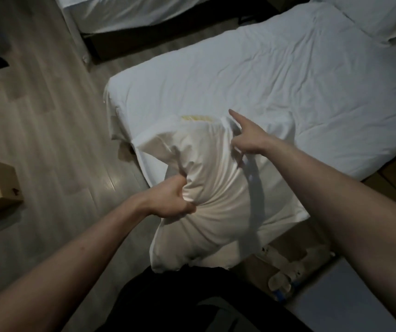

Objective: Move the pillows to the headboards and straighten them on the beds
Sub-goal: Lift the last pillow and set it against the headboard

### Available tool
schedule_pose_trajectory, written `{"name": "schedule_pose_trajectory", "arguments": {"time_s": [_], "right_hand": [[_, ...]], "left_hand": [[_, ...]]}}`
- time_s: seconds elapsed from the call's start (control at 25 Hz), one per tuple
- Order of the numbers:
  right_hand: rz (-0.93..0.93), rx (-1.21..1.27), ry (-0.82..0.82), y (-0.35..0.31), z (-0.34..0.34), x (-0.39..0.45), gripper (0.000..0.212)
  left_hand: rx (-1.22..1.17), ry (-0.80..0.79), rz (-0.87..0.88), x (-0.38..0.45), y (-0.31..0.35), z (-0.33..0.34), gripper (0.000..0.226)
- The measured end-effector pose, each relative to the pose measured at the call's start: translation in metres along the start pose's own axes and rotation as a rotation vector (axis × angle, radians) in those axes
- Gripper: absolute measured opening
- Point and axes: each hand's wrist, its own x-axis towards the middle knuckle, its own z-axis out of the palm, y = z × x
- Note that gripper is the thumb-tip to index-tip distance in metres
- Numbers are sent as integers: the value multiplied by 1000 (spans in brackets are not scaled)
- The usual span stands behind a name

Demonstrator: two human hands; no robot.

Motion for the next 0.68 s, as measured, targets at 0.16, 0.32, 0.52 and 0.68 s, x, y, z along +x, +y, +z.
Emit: {"name": "schedule_pose_trajectory", "arguments": {"time_s": [0.16,0.32,0.52,0.68], "right_hand": [[-60,-185,-74,9,11,11,26],[-78,-375,21,45,5,6,36],[-286,-485,-26,70,24,-15,37],[-414,-426,-84,80,43,-22,37]], "left_hand": [[17,8,16,-5,-6,-5,18],[33,23,-45,-7,-34,-7,37],[214,6,-236,-19,-54,-9,72],[-44,384,-249,-28,-37,-25,46]]}}
